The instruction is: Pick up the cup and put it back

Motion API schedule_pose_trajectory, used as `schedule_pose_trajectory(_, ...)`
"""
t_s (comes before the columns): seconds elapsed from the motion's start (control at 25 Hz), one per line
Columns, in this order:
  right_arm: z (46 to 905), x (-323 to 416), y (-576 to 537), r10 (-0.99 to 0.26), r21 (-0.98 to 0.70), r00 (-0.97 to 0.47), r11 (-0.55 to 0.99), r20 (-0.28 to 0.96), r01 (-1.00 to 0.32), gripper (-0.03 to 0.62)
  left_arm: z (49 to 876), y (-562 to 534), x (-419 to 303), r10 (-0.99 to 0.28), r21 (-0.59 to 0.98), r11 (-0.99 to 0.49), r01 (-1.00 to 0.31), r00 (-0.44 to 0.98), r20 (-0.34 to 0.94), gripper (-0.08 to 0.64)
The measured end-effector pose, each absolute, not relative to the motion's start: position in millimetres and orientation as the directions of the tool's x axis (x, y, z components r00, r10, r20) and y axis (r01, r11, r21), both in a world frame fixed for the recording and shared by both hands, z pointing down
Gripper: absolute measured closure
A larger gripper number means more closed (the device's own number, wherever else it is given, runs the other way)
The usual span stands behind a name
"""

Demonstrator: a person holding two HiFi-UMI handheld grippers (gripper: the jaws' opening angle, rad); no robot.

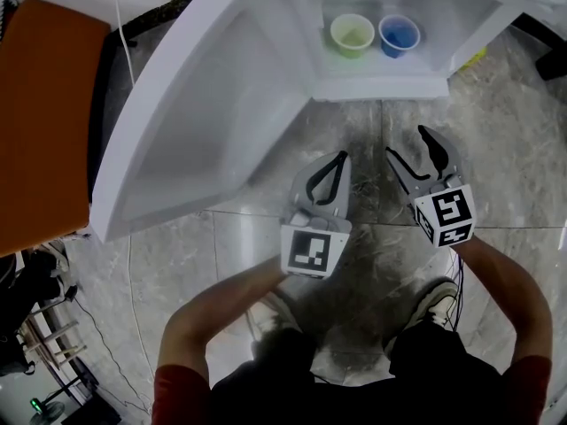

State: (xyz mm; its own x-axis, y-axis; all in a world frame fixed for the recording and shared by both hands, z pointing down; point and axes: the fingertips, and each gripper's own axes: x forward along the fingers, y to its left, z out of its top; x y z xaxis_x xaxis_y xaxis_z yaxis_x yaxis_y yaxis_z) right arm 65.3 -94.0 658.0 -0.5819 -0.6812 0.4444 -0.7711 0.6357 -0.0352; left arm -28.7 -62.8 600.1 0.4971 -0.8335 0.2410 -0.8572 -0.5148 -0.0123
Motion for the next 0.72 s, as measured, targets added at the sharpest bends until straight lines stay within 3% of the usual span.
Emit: schedule_pose_trajectory(0.72, 671, 56, -77, -0.634, -0.058, -0.612, 0.671, 0.473, -0.74, 0.289, 608, -55, -28, -0.823, -0.019, -0.527, -0.85, 0.504, 0.262, 0.56)
